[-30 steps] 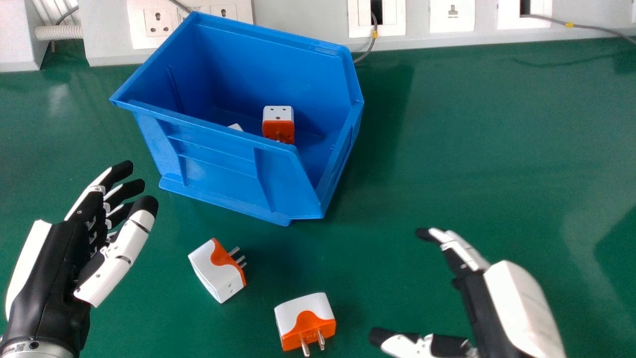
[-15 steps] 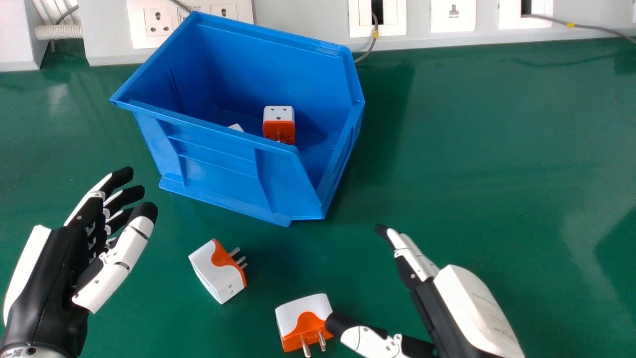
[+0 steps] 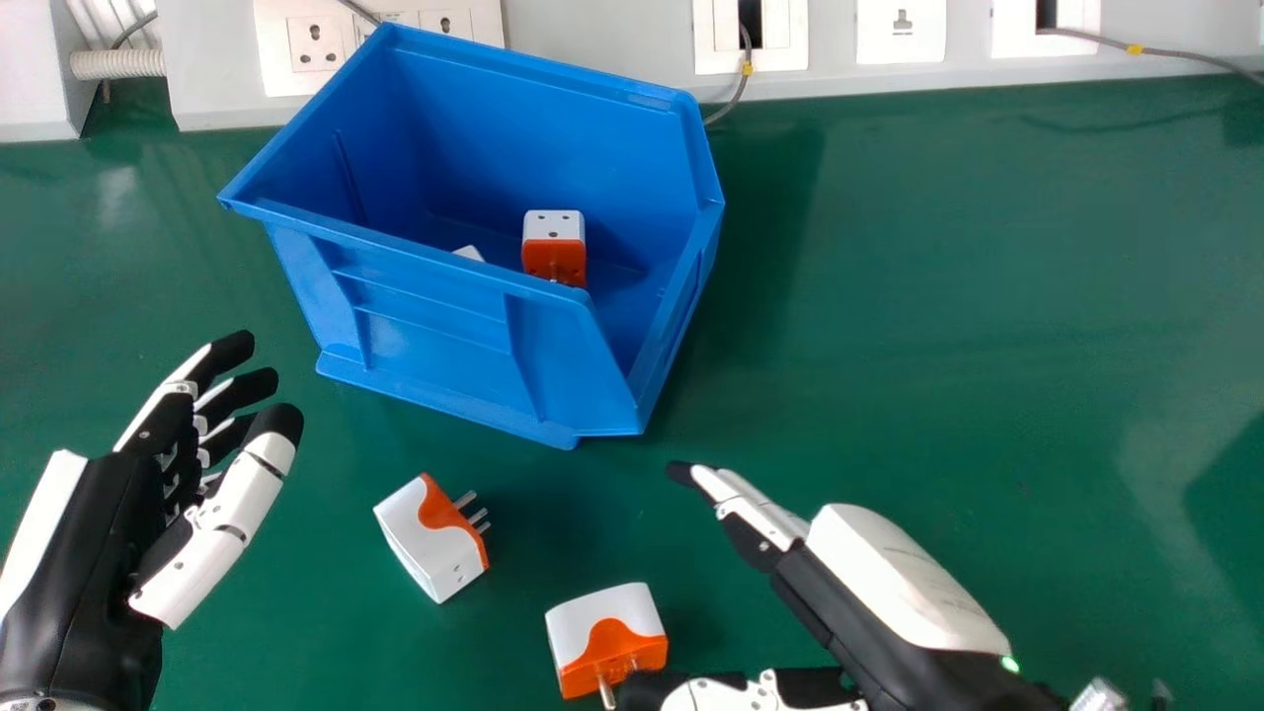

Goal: Pick all objects and put in blue box

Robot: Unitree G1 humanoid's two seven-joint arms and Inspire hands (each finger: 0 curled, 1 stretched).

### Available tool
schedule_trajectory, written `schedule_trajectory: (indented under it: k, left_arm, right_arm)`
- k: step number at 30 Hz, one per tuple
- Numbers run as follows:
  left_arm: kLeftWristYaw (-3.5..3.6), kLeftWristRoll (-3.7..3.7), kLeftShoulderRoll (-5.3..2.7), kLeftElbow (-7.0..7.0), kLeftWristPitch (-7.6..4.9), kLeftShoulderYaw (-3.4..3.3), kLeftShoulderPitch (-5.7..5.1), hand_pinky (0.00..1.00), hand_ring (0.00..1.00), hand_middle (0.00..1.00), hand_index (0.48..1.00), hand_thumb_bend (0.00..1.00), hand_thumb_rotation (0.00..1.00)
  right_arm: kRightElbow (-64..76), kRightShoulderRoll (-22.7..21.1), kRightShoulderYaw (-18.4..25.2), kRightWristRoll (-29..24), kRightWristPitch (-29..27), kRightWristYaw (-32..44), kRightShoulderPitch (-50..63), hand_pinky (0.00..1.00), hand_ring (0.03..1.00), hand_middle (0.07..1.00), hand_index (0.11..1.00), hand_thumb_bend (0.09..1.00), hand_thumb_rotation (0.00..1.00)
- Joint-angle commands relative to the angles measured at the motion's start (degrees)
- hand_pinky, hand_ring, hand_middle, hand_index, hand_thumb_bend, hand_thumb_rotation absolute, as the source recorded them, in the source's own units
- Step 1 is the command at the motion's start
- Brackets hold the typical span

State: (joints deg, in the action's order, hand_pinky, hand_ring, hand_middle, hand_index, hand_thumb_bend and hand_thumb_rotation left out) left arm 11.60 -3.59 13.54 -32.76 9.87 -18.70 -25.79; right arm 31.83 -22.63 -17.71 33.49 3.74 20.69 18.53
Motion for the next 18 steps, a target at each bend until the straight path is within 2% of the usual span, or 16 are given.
schedule_trajectory:
  k: [1,5,9,18]
  left_arm:
    - [0.10,-0.71,0.39,-2.00,-0.33,-0.87,-0.35,0.76,0.85,0.88,0.900,0.36,0.60]
    - [0.14,-0.64,0.59,-2.40,0.20,-1.20,-0.27,0.76,0.85,0.88,0.900,0.36,0.60]
    - [0.06,-0.71,0.44,-2.67,0.68,-1.28,-0.14,0.76,0.85,0.88,0.900,0.36,0.60]
    - [-0.06,-1.14,0.57,-3.62,2.04,-1.40,0.10,0.76,0.86,0.88,0.900,0.35,0.60]
  right_arm:
    - [0.58,-1.25,0.77,-1.97,-0.89,2.22,-2.66,0.80,0.915,0.958,0.933,0.577,0.64]
    - [-0.13,-2.61,0.63,-2.35,-0.65,4.59,-5.51,0.80,0.915,0.954,0.925,0.590,0.61]
    - [-1.35,-3.53,0.01,-1.49,-1.03,5.76,-8.17,0.79,0.913,0.949,0.917,0.610,0.59]
    - [-3.92,-3.01,-1.86,-1.50,-0.45,6.51,-10.99,0.78,0.903,0.932,0.899,0.648,0.51]
